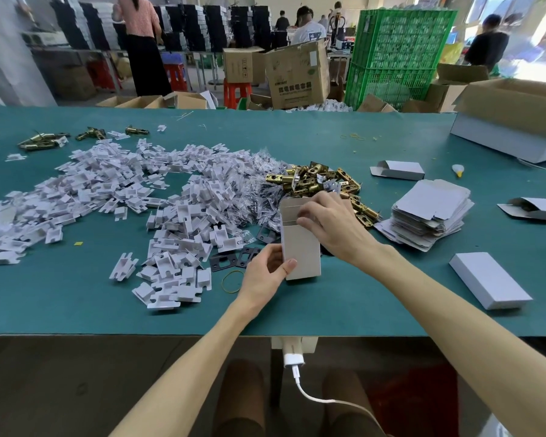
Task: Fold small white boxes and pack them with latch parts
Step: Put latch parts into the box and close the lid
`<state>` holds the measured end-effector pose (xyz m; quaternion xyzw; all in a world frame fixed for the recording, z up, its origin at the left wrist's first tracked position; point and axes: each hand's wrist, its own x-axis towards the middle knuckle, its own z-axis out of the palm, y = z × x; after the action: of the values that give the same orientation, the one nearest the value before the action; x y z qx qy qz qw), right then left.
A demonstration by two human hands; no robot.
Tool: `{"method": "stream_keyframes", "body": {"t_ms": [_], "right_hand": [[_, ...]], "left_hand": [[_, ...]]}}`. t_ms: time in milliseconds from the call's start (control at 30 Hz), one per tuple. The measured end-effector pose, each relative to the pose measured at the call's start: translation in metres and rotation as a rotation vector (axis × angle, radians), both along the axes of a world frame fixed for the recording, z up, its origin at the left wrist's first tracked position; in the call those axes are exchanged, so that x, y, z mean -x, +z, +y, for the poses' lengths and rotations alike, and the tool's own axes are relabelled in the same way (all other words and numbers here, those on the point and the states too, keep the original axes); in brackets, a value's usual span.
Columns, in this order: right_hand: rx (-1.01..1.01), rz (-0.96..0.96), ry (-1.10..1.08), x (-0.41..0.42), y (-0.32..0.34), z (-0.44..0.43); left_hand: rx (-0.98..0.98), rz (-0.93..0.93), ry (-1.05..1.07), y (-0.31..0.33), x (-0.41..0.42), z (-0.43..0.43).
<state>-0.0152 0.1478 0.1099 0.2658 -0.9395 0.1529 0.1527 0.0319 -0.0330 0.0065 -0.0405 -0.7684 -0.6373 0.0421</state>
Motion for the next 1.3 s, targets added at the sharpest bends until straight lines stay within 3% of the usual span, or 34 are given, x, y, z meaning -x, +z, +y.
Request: {"method": "stream_keyframes", "body": {"t_ms": [67,267,400,633,1067,1300], "right_hand": [[0.185,-0.051,-0.01,-0.002,-0.006,0.004],[0.698,-0.448,0.01,-0.014,-0.038,0.013],[0.935,-0.395,-0.054,-0.024,-0.053,0.001],[0.995,-0.303,-0.07,-0.042,-0.065,-0.01],[0.981,-0.222,-0.015,-0.07,-0.084,0.0],[0.983,-0.184,-0.023,-0.077,-0.087,-0.005]], "left_hand": [[-0.004,-0.002,-0.001,0.001,-0.001,0.0],[-0.032,0.008,-0.016,0.003,-0.001,0.001],[-0.096,-0.008,-0.009,0.005,-0.003,0.001],[-0.168,0.033,-0.011,0.008,-0.005,0.002],[0.22,0.57,0.117,0.01,-0.021,0.001],[0.319,0.627,0.108,0.017,-0.025,-0.005]]}}
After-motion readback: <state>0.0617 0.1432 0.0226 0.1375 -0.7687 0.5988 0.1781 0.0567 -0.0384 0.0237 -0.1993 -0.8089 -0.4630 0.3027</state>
